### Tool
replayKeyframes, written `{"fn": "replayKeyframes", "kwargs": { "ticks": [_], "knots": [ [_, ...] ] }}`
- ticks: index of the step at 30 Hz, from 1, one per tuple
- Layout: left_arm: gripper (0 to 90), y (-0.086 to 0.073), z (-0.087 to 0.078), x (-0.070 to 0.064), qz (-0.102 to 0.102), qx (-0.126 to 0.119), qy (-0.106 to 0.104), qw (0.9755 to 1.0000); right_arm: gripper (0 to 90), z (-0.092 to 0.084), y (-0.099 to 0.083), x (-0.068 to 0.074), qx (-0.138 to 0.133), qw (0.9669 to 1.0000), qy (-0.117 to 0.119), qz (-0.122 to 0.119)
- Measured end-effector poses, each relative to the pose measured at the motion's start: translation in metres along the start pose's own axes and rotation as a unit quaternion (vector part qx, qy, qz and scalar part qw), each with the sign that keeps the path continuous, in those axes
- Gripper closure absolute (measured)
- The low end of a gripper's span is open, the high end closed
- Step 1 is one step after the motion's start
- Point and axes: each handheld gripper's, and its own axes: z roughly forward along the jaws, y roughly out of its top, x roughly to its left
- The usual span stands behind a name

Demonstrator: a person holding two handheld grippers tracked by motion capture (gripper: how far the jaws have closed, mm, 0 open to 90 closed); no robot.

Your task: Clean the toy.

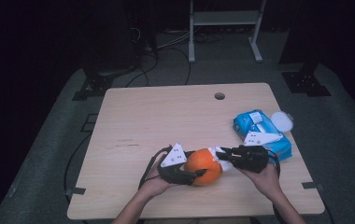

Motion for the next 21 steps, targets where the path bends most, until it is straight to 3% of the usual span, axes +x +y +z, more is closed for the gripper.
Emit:
{"fn": "replayKeyframes", "kwargs": {
  "ticks": [2, 4, 9, 13, 18, 20, 21],
  "knots": [
    [33.8, 0.000, 0.002, 0.000, -0.008, -0.001, 0.003, 1.0000, 76.9, 0.001, 0.007, 0.010, -0.011, 0.9996, 0.024, -0.009],
    [33.7, 0.001, 0.001, -0.001, -0.006, 0.003, 0.003, 1.0000, 76.9, 0.004, 0.010, 0.018, -0.005, 0.9993, 0.016, -0.032],
    [30.2, 0.002, 0.002, -0.003, -0.006, 0.005, -0.013, 0.9999, 76.9, 0.006, 0.000, 0.002, 0.005, 0.9999, 0.006, -0.013],
    [19.8, 0.001, 0.001, 0.001, -0.029, -0.010, -0.048, 0.9984, 76.9, 0.003, -0.006, -0.004, 0.011, 0.9998, -0.013, -0.009],
    [9.0, -0.008, 0.011, 0.004, -0.019, 0.001, -0.027, 0.9995, 76.9, 0.002, -0.008, -0.012, 0.006, 0.9998, -0.018, 0.004],
    [8.8, -0.011, 0.015, 0.002, -0.013, 0.003, -0.021, 0.9997, 76.9, 0.004, -0.009, -0.013, 0.004, 0.9998, -0.019, 0.008],
    [13.5, -0.010, 0.014, 0.000, -0.012, 0.002, -0.013, 0.9998, 76.9, 0.004, -0.009, -0.013, 0.004, 0.9998, -0.020, 0.007]
  ]
}}
